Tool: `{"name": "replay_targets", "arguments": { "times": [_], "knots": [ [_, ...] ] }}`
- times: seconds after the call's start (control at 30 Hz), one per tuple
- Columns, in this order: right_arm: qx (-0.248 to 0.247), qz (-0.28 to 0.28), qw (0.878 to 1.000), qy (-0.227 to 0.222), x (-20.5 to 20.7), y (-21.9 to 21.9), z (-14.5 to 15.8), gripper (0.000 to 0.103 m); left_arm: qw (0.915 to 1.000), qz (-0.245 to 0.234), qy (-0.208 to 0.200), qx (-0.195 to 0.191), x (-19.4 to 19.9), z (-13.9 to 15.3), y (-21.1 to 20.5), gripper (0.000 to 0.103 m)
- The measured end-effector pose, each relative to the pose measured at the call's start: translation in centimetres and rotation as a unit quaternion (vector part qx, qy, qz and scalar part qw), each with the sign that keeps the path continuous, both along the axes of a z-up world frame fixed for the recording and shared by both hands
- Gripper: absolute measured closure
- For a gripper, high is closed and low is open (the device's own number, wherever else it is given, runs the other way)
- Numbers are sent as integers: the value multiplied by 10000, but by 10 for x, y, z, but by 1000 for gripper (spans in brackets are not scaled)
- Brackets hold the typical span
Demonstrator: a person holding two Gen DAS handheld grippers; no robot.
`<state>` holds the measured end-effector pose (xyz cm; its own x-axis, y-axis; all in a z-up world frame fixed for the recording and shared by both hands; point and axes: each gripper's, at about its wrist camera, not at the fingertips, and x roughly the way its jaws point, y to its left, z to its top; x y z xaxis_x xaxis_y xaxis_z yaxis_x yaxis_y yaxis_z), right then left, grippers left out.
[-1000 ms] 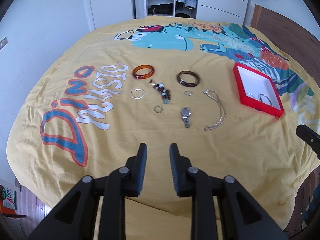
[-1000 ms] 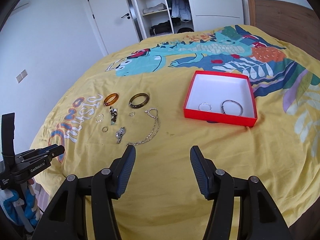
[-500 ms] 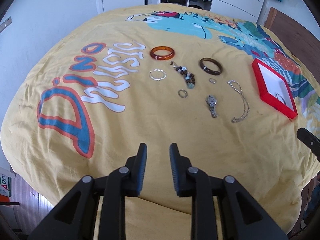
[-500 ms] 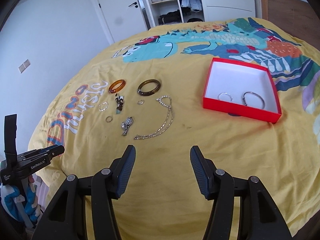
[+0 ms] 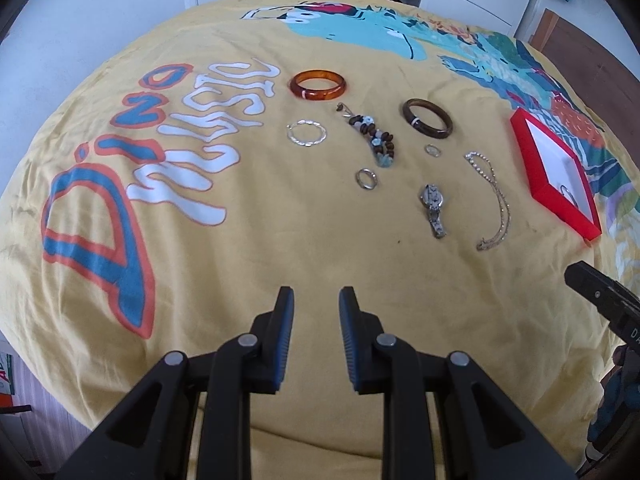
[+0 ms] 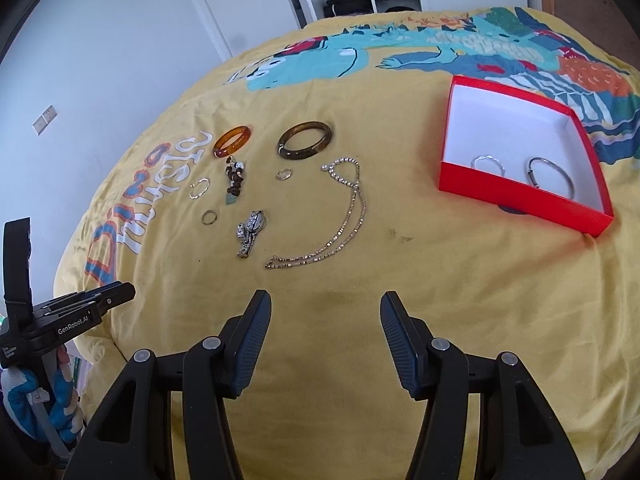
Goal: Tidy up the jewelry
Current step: 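Grasp the small silver ring with the left tool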
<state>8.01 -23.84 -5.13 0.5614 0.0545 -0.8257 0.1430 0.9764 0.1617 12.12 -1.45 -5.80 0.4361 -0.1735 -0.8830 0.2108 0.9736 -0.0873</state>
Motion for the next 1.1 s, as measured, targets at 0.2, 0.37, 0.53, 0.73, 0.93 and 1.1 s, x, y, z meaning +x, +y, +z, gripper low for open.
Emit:
{"name": "replay_targets", "arguments": {
  "times": [0.2, 0.37, 0.53, 0.73, 0.93, 1.1],
  "knots": [
    [24, 158, 9999, 9, 19, 5, -6, 47, 9999, -124, 33, 20, 27, -5, -15, 81],
    [31, 292, 9996, 21, 33, 8, -10, 47, 9998, -211, 61, 15, 47, -12, -27, 81],
    [69, 265, 9996, 62, 44, 4, -17, 47, 9996, -264, 86, -4, 65, -18, -34, 81],
    [119, 168, 9997, 155, 53, -6, -28, 47, 9995, -301, 98, -30, 81, -24, -41, 81],
    [148, 67, 9996, 227, 65, -15, -38, 47, 9993, -355, 94, -55, 93, -30, -49, 81],
    [162, 37, 9996, 229, 74, -19, -42, 47, 9989, -445, 89, -144, 96, -31, -55, 81]
  ]
}}
